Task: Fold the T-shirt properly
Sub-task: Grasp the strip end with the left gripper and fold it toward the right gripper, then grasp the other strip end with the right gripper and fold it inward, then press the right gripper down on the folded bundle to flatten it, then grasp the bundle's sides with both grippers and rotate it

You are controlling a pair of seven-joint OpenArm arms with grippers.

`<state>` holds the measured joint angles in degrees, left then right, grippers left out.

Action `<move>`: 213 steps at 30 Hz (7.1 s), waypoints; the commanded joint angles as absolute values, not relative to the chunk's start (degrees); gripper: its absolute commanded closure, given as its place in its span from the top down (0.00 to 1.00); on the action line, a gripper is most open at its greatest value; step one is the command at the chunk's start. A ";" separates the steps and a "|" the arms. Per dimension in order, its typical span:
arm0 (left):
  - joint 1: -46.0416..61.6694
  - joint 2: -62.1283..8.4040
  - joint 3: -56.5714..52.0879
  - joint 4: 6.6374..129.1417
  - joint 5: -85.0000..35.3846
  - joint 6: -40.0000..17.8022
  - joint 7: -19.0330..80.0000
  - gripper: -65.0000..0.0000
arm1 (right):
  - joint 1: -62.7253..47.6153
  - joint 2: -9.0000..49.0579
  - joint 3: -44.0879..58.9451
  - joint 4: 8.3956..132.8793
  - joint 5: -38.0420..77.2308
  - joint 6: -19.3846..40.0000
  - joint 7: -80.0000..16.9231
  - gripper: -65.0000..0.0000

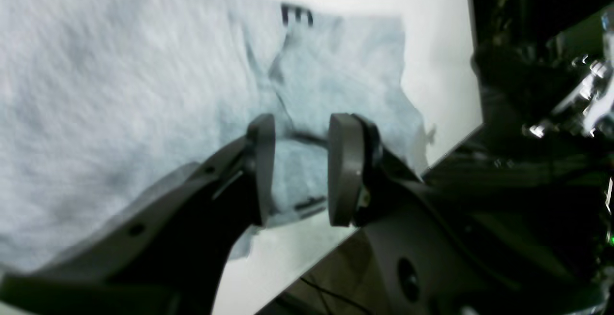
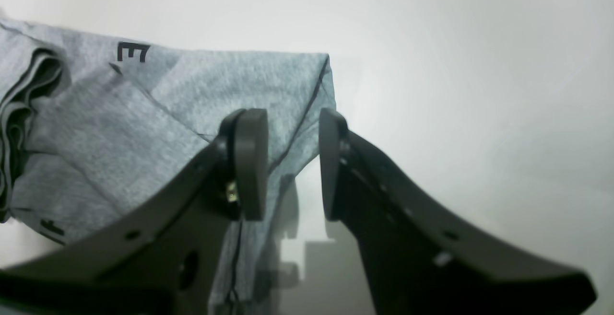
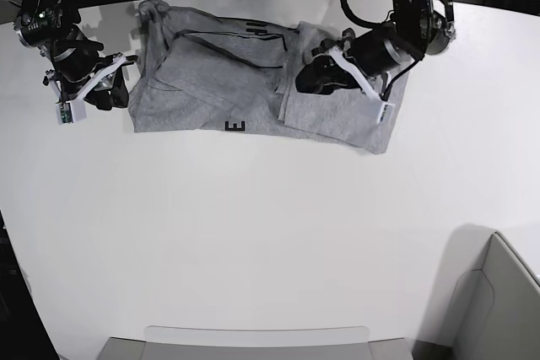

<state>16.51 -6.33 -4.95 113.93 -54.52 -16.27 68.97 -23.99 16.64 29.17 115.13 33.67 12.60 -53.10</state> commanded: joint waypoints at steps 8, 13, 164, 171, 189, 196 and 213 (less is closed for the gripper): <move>16.40 -6.73 -11.74 113.71 -55.69 -16.57 68.62 0.30 | -23.87 14.81 30.11 113.71 39.43 12.70 -49.27 0.30; 16.40 -6.73 -12.00 113.71 -55.69 -16.66 68.62 0.30 | -25.27 14.46 29.67 107.03 53.23 12.79 -49.45 0.40; 17.80 -13.93 -27.12 101.49 -55.34 -16.48 68.70 0.29 | 0.40 -1.36 -24.13 111.52 -5.93 9.10 -56.40 0.31; 11.91 -13.67 -26.68 101.58 -55.34 -16.48 68.70 0.16 | 5.58 4.26 -6.55 106.95 14.29 9.10 -54.73 0.06; 8.57 -14.11 -5.67 108.62 -55.34 -16.84 63.69 0.00 | 3.91 16.13 -3.47 88.75 29.58 9.10 -51.38 0.00; 7.25 -14.11 6.46 106.33 -40.31 -16.57 59.91 0.00 | 1.36 16.22 -3.47 89.19 29.58 9.10 -51.47 0.00; -7.16 -14.11 5.32 85.05 -29.23 -16.48 46.99 0.00 | -5.32 18.07 -8.13 99.47 29.85 9.10 -53.32 0.00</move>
